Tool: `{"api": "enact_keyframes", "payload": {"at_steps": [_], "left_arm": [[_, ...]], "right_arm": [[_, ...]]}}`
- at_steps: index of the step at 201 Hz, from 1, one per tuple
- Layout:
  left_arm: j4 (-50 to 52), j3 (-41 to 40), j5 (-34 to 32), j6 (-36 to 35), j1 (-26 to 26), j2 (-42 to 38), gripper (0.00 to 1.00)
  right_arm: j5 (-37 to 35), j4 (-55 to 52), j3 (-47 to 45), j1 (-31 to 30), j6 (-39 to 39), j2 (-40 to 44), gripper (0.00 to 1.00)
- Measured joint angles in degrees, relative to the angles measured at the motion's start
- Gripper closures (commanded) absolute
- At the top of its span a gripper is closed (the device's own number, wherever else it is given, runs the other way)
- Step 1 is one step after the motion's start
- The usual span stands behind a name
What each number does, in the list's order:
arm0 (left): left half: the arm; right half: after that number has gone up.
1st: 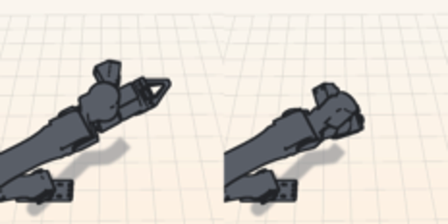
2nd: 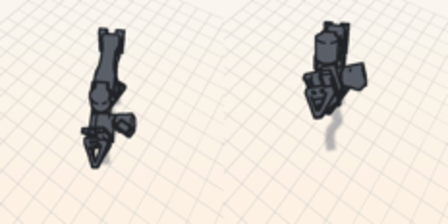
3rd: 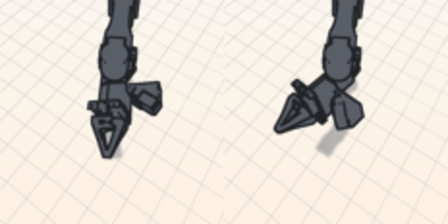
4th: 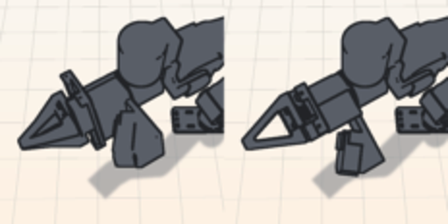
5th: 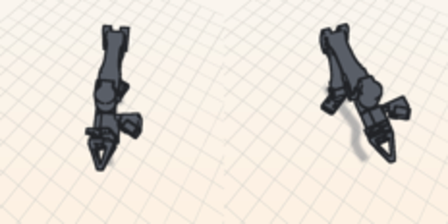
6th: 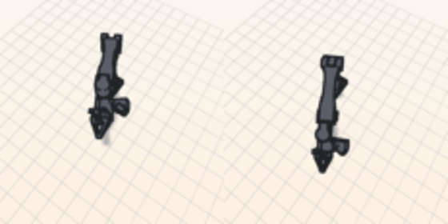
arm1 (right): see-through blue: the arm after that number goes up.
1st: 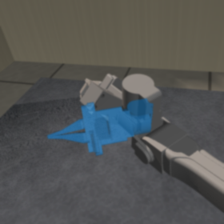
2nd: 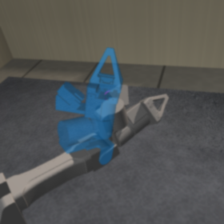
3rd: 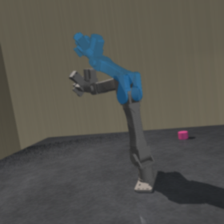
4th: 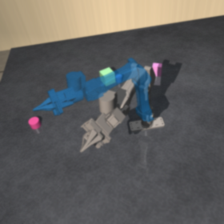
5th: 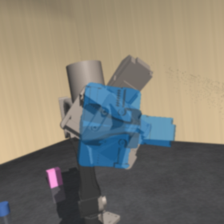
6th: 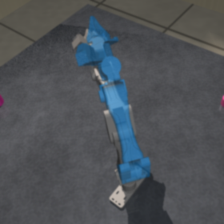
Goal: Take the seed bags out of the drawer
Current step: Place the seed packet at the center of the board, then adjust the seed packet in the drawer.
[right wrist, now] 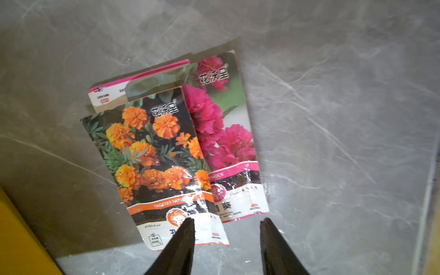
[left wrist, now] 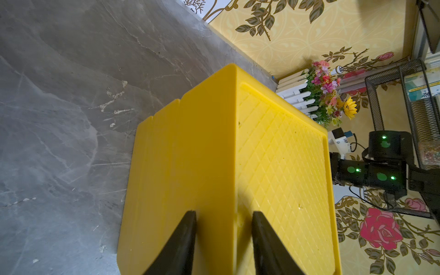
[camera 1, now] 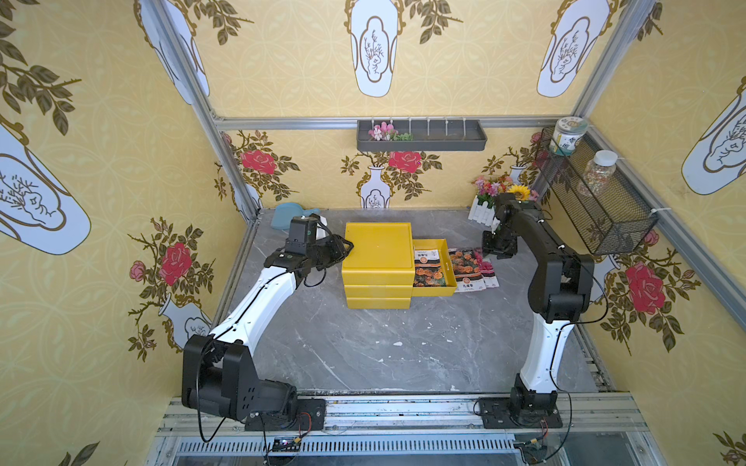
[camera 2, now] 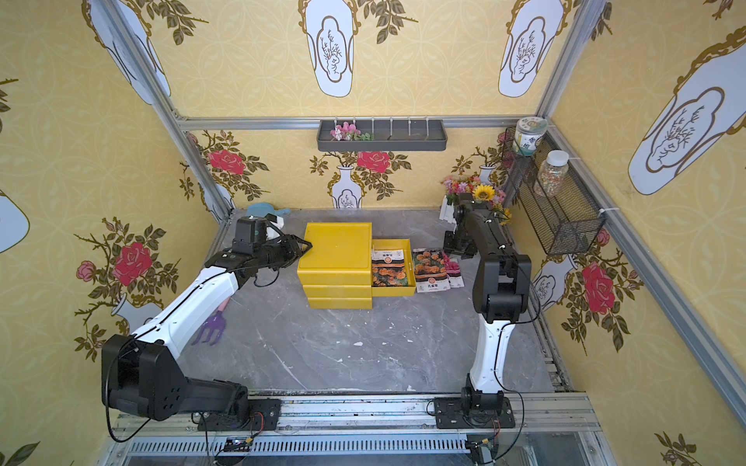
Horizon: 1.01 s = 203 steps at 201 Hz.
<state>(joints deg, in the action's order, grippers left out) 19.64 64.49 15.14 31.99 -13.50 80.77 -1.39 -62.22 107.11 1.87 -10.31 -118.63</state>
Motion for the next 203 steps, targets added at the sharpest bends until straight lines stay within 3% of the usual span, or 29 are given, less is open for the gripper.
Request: {"api": "enact_keyframes", "payload": {"at_steps": [68,135,203], "left_arm": [[0.0,0.0,0.0,0.1,0.0,0.0,0.57],[0.1,0.2,-0.2,0.2,0.0,0.0,0.57],[0.5,0.4,-0.3,0.2,0.0,0.0,0.57]], "right_arm": [[3.4,0.2,3.5,-6.1,-1.3,4.7,0.65],[11.8,1.6,0.9,-16.5,-4.7,6.4,0.93],[13.2,4.3,-4.1,-22.1,-7.5,4.6,1.00]]}}
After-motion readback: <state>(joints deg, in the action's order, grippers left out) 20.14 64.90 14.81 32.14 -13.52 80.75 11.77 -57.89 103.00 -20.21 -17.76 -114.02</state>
